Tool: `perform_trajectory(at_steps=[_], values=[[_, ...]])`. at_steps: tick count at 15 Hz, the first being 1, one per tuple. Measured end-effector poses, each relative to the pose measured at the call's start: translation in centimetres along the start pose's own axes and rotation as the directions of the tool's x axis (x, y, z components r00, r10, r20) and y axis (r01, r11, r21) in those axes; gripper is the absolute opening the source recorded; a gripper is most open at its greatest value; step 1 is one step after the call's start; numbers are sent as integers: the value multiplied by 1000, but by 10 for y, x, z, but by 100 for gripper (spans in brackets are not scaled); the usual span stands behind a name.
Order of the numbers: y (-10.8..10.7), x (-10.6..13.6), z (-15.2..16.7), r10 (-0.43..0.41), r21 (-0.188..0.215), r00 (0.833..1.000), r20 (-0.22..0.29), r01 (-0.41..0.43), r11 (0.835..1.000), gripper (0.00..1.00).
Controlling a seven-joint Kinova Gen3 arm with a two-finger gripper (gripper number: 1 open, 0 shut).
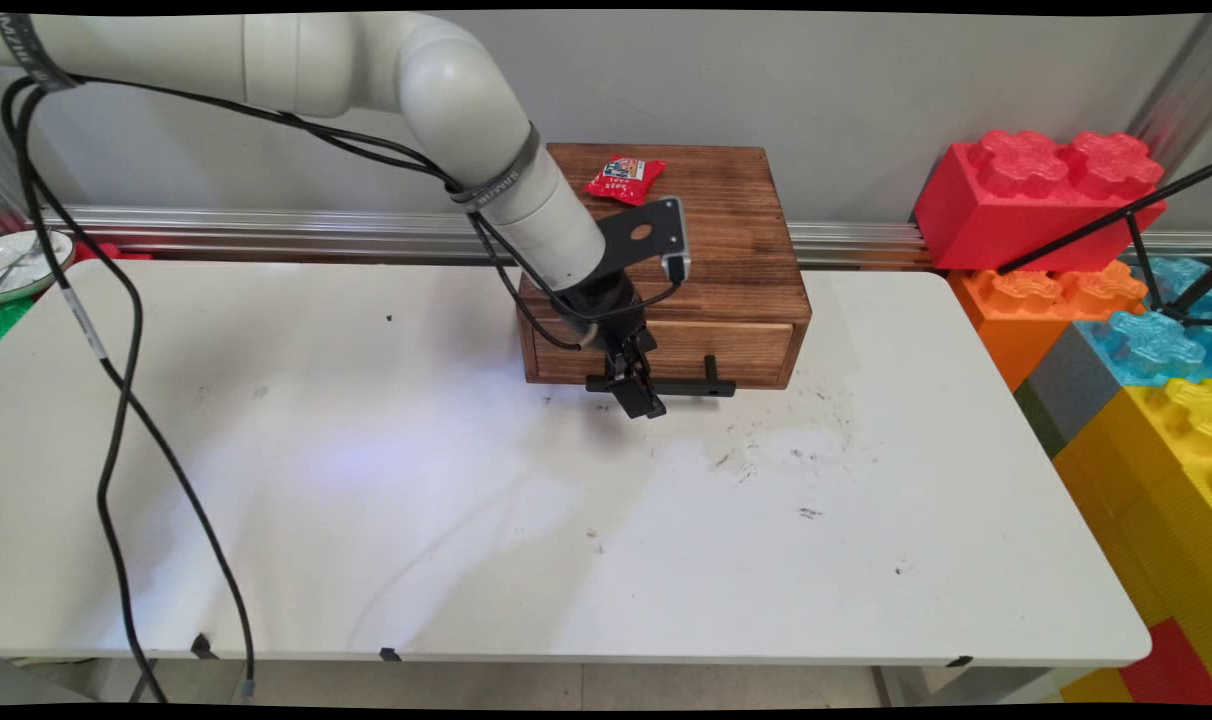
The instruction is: Open the drawer
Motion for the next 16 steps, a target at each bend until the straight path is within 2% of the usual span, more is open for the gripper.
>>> perform_trajectory(at_steps=[9,16], values=[[3,16,18,65,-11,997,41,-65,998,100],[5,18,31,100,-19,993,61,-99,995,100]])
